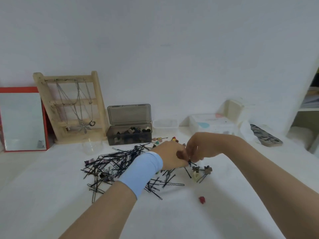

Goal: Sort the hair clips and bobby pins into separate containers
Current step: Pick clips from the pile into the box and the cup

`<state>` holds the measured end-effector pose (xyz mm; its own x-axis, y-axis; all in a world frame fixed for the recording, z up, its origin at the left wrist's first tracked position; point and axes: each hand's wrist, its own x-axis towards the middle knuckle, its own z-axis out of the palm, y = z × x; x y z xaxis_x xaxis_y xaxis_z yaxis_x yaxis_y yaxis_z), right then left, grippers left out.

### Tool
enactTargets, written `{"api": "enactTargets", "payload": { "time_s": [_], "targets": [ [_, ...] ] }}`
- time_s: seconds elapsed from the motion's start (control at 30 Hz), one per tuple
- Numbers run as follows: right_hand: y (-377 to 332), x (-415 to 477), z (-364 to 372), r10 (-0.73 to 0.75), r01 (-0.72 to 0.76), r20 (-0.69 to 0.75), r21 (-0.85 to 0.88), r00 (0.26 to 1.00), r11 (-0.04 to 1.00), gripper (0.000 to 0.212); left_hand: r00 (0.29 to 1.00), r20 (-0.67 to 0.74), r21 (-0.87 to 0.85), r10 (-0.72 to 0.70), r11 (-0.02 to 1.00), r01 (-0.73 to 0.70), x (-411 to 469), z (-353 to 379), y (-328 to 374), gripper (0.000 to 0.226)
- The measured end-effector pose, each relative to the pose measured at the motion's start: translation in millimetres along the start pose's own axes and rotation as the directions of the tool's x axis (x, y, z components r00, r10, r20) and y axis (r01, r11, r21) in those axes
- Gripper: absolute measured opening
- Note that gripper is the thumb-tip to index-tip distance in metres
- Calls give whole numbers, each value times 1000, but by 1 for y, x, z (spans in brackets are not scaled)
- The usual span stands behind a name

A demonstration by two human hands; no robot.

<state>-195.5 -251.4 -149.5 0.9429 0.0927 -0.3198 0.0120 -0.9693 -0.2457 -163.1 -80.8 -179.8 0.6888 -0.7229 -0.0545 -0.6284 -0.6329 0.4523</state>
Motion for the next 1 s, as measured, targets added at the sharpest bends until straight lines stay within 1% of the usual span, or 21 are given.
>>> {"api": "enactTargets", "payload": {
  "time_s": [0.07,0.13,0.2,0.23,0.3,0.37,0.47,0.63,0.73,0.87,0.93,1.0],
  "targets": [
    [8,-7,6,68,-63,70,-66,995,996,19,999,38,18,-30,999,30,2,15,13,35],
    [14,-13,12,114,-108,107,-63,988,992,34,997,48,36,-63,997,62,5,29,22,50],
    [18,-18,16,130,-126,97,-46,987,991,46,997,44,53,-70,996,67,6,35,27,55],
    [20,-19,18,135,-133,83,-28,987,991,49,997,47,70,-66,996,63,6,35,27,53],
    [22,-22,20,130,-131,45,39,991,991,51,997,57,96,-54,994,48,6,31,28,42],
    [23,-25,18,94,-93,-6,72,996,993,45,997,48,97,-52,994,48,4,26,25,32],
    [20,-27,15,25,-21,-49,81,998,997,35,998,24,92,-57,994,55,2,17,17,24],
    [12,-23,17,3,0,-36,77,999,997,29,996,-27,79,-85,993,87,-3,9,6,20],
    [11,-24,18,0,1,-14,47,1000,999,20,998,-6,88,-66,994,66,-7,11,6,19],
    [8,-21,27,-2,1,41,35,999,999,16,999,12,81,-37,996,36,-8,17,9,25],
    [5,-22,28,-10,10,20,30,1000,1000,15,999,-12,54,-48,997,48,-9,15,8,23],
    [2,-24,22,-34,36,-38,73,999,997,10,997,-49,36,-66,997,67,-10,8,4,18]
  ]
}}
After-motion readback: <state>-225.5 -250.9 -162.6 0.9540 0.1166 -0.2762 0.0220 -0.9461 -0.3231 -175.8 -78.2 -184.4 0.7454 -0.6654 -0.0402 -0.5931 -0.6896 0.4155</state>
